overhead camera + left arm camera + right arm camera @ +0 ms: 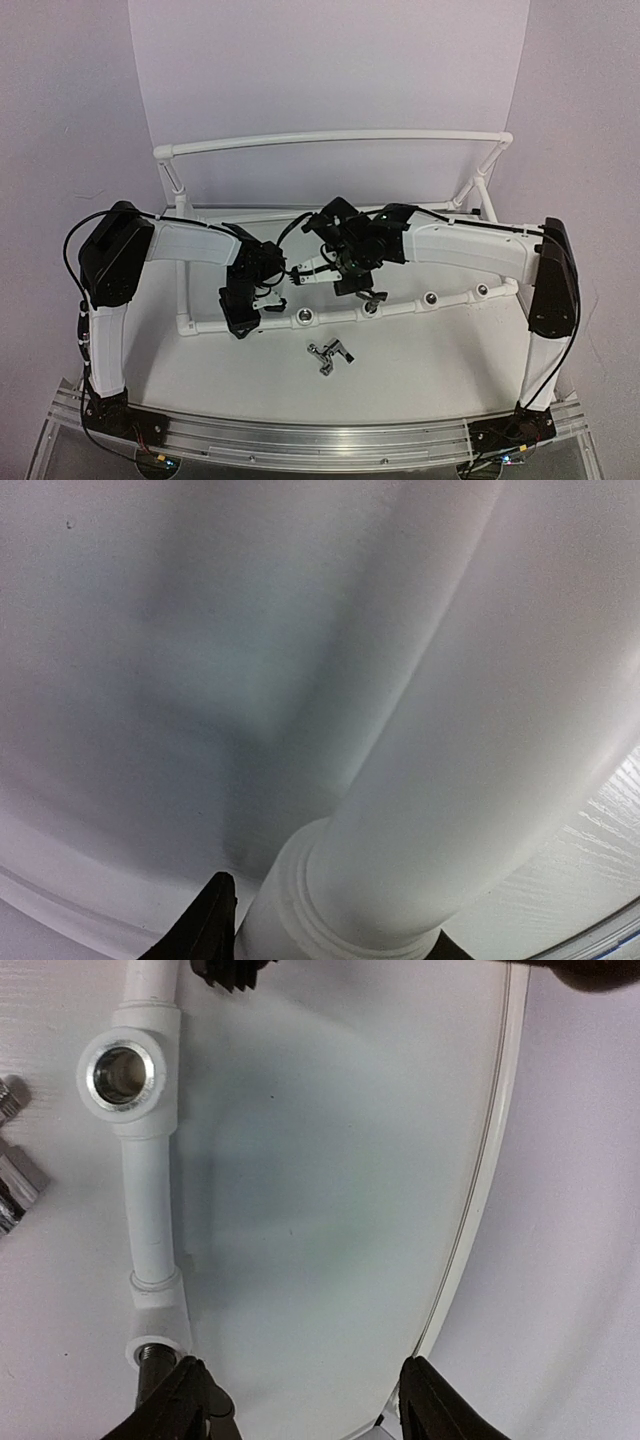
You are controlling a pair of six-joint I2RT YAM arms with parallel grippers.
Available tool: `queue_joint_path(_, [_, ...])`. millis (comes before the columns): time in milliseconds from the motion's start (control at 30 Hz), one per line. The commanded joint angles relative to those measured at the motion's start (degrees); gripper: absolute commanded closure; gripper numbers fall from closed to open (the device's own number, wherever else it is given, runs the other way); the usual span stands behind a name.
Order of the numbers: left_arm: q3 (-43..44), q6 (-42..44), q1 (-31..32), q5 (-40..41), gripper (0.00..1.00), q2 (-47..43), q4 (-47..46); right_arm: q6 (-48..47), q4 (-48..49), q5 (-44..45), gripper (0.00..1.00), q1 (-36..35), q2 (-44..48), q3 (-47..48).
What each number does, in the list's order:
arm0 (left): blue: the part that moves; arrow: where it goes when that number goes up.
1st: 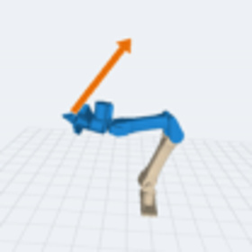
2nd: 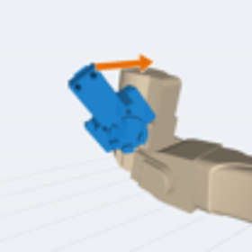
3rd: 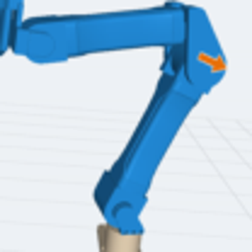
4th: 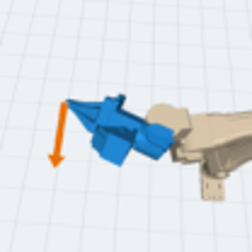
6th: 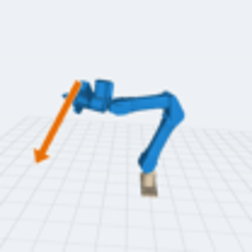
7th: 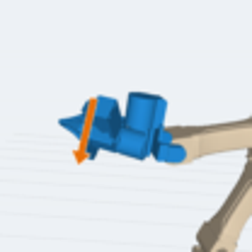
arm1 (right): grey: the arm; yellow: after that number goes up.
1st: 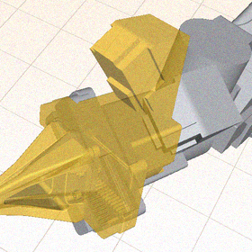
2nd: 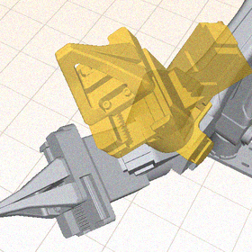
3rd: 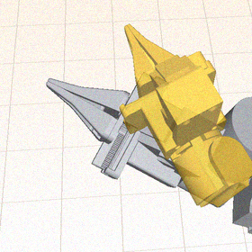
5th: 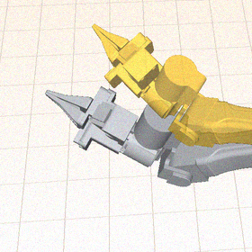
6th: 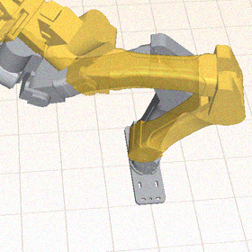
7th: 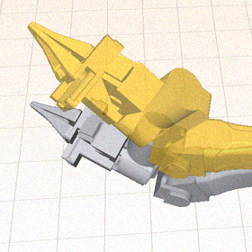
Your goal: Install the water faucets
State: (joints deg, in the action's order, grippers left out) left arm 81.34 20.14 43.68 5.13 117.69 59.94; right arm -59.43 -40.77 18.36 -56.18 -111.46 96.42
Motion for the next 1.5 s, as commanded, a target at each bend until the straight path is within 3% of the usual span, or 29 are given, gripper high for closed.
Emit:
queue_joint_path(0, [0.0,-13.0,-1.1,-10.0,0.84,2.4,-7.4,-0.1,-0.2,3.4,0.38,2.4,-0.6,2.5])
queue_joint_path(400, [0.6,-13.0,-1.1,-9.8,0.84,2.9,-7.0,-7.0,-1.2,5.6,0.30,5.9,3.6,-4.5])
queue_joint_path(700, [1.0,-13.0,-1.1,-9.9,0.84,3.1,-6.8,-7.8,-8.4,2.4,0.19,6.1,6.2,-6.0])
queue_joint_path(833, [1.1,-13.0,-1.1,-9.9,0.84,3.2,-6.8,-8.3,-9.8,1.7,0.19,6.4,7.0,-6.8])
queue_joint_path(1000, [1.2,-13.0,-1.1,-10.0,0.84,3.4,-6.8,-7.1,-10.3,1.6,0.40,7.5,5.3,-5.4])
queue_joint_path(1167, [0.8,-13.0,-1.1,-10.1,0.85,3.4,-7.1,-5.4,-10.7,-1.4,0.73,8.1,3.1,2.0])
queue_joint_path(1267, [0.9,-13.0,-1.1,-10.2,0.85,3.5,-7.1,-6.5,-11.0,-0.9,0.80,8.2,1.5,4.5])
queue_joint_path(1367, [1.2,-13.0,-1.1,-10.2,0.85,3.6,-7.0,-9.3,-11.1,1.1,0.95,8.6,0.6,3.0])
queue_joint_path(1467, [1.2,-13.0,-1.1,-10.1,0.85,3.4,-7.0,-10.9,-11.3,2.0,1.00,9.2,0.5,0.0])
